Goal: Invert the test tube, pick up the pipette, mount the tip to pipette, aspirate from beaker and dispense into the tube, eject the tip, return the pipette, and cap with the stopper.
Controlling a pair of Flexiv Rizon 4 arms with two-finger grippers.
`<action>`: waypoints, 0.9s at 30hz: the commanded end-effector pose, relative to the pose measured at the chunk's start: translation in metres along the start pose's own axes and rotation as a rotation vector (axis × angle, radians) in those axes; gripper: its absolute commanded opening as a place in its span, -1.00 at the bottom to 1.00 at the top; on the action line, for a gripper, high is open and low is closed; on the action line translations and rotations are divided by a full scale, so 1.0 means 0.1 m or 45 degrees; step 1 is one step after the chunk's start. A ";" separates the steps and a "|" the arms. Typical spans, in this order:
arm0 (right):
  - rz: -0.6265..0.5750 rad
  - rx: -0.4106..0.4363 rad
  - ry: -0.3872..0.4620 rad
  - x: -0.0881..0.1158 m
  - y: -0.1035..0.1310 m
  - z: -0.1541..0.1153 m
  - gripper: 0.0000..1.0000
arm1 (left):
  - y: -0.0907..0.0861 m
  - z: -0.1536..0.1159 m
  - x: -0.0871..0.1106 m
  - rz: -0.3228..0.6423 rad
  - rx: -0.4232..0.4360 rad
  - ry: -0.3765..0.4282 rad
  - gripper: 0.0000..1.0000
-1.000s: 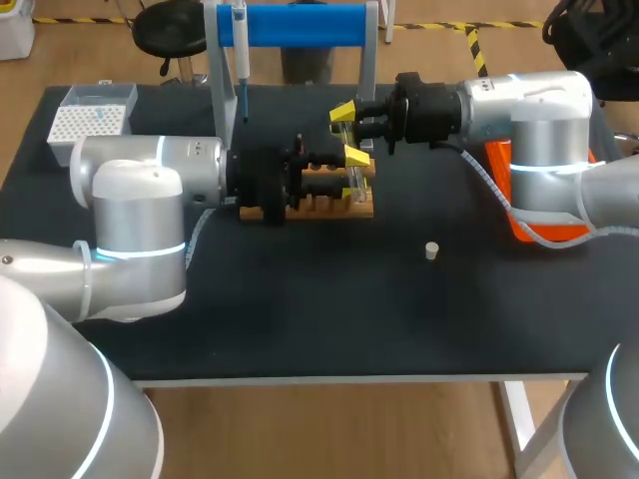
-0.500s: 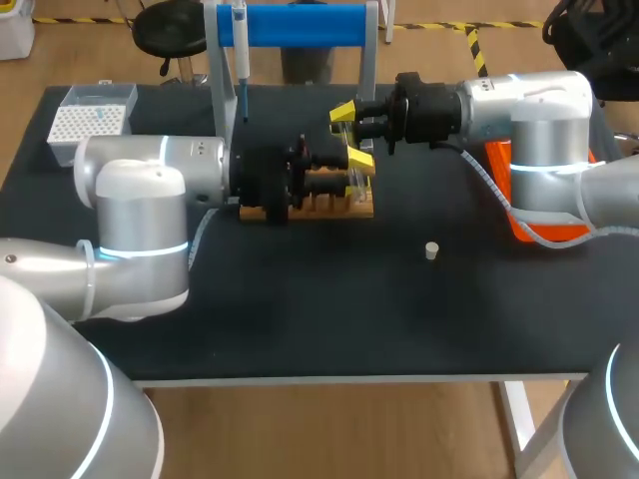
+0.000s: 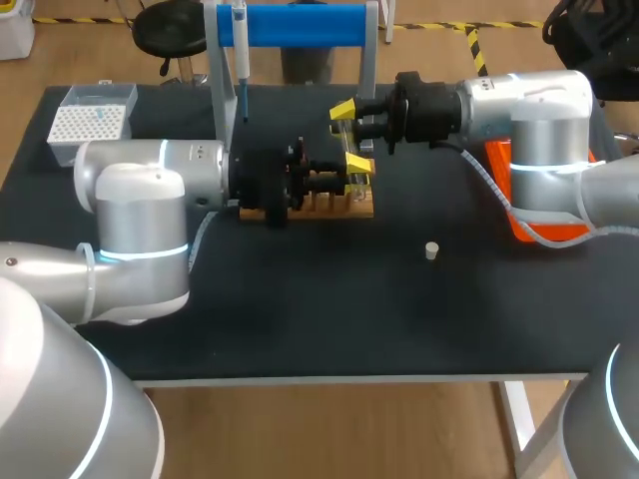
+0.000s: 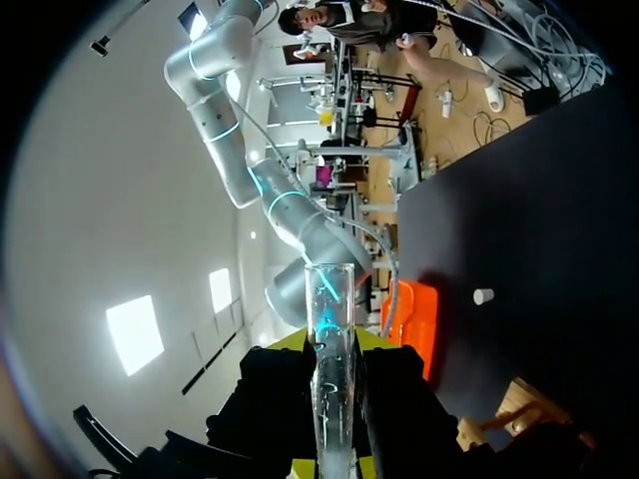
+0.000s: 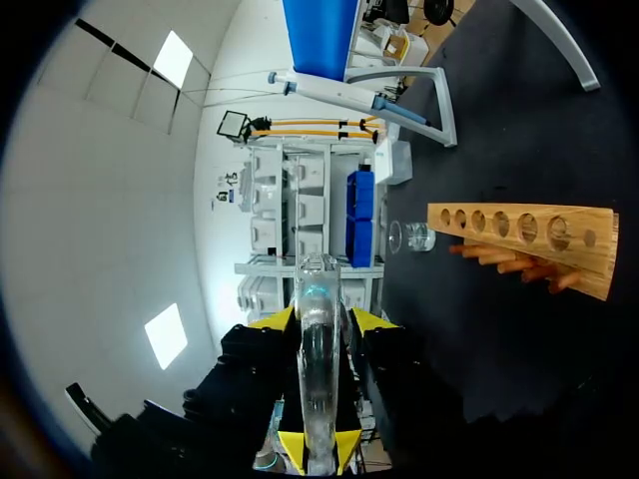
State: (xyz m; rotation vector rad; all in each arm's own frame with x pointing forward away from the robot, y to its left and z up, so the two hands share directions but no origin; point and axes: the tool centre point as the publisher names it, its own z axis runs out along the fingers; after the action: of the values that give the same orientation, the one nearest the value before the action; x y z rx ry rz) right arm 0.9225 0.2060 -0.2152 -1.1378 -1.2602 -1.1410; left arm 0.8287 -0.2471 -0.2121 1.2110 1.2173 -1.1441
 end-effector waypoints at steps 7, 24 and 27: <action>-0.001 -0.001 -0.003 0.00 -0.01 0.00 1.00 | 0.00 -0.06 0.01 0.006 -0.005 0.003 -1.00; -0.748 -0.145 -0.247 0.12 -0.37 -0.62 1.00 | 0.00 -0.06 0.01 0.006 -0.005 0.003 -1.00; -0.748 -0.145 -0.247 0.12 -0.37 -0.62 1.00 | 0.00 -0.06 0.01 0.006 -0.005 0.003 -1.00</action>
State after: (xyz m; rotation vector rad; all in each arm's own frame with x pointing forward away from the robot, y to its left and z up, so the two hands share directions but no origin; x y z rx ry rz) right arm 0.9061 0.1470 -0.2090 -1.0104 -1.6140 -1.3944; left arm 0.8286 -0.2421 -0.2127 1.2125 1.2189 -1.1376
